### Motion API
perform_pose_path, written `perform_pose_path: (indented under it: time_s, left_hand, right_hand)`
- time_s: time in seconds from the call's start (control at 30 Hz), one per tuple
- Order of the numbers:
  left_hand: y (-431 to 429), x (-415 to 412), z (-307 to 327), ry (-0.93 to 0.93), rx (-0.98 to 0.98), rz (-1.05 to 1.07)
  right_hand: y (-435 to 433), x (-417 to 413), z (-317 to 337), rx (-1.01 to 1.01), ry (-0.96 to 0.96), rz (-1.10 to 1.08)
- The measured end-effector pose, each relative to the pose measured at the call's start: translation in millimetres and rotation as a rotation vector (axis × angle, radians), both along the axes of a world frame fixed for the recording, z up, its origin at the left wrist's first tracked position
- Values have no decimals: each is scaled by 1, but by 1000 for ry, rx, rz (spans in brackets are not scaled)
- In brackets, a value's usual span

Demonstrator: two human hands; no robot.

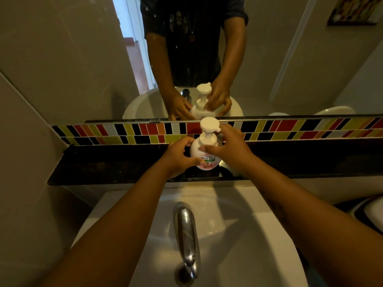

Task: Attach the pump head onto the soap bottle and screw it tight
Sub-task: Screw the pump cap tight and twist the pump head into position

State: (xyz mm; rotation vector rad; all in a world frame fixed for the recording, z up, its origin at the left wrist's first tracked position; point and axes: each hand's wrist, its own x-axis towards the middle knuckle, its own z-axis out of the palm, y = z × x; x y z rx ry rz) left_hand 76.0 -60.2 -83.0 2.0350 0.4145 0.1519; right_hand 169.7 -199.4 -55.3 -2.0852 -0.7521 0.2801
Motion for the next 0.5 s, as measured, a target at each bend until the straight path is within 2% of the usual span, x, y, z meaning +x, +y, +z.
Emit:
perform_pose_path:
  time_s: [0.07, 0.3, 0.5]
  left_hand:
    - [0, 0, 0, 5, 4, 1]
    - [-1, 0, 3, 18, -11, -1]
    - [-1, -1, 3, 18, -8, 4]
  right_hand:
    - [1, -2, 0, 2, -46, 0]
    - [-10, 11, 15, -63, 100, 216]
    - [-2, 6, 2, -35, 33, 132]
